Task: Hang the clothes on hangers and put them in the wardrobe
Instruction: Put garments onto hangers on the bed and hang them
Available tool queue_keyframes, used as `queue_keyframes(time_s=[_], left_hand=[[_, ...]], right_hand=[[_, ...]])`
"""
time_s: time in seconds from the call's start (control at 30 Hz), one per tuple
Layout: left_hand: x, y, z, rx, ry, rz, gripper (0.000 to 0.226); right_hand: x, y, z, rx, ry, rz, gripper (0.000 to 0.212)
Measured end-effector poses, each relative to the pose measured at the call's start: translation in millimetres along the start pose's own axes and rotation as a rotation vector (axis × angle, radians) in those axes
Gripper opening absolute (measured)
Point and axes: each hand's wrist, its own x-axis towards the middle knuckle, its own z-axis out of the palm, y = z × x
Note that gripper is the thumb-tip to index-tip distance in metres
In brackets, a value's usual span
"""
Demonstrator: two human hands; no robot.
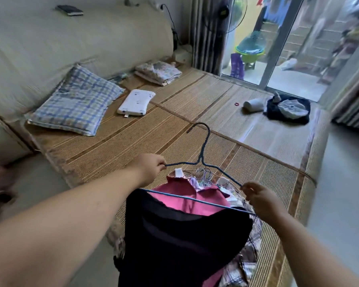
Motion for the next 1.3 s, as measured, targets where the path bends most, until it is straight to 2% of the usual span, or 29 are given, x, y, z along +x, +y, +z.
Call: queue_keyframes(time_s=[0.17,0.27,0.37,0.47,0.57,0.7,0.87,1.17,1.3], left_hand=[[72,-8,52,0.005,-0.133,-0.135,0.021],[107,-14,72,-0.008,-0.125,-0.183,0.022],[135,-21,89,-0.037,-0.11,-0.204,0.03],[147,-29,104,-0.039,-0.124,-0.225,0.048],[136,-37,110,-0.018,-0.179,-0.272,0.059],[103,-47,98,-0.001,-0.205,-0.308,0.063],[45,-63,44,-0.015,-0.101,-0.336,0.063],[-151,-129,-100,0.107,0.327,-0.491,0.069],[-268,-163,-147,0.158,0.448,-0.669,0.07]], right_hand=[[78,38,24,-0.034,-0.114,0.07,0.012],[117,49,35,-0.077,-0.125,0.091,0.021],[148,55,46,-0.169,-0.163,0.154,0.013],[167,55,59,-0.228,-0.178,0.219,0.05],[169,39,81,-0.266,-0.243,0.185,0.062],[155,-9,111,-0.353,-0.371,0.009,0.063],[123,-109,135,-0.406,-0.452,-0.311,0.061],[-24,-322,204,-0.363,-0.478,-1.015,0.062],[-107,-398,242,-0.347,-0.517,-1.257,0.062]])
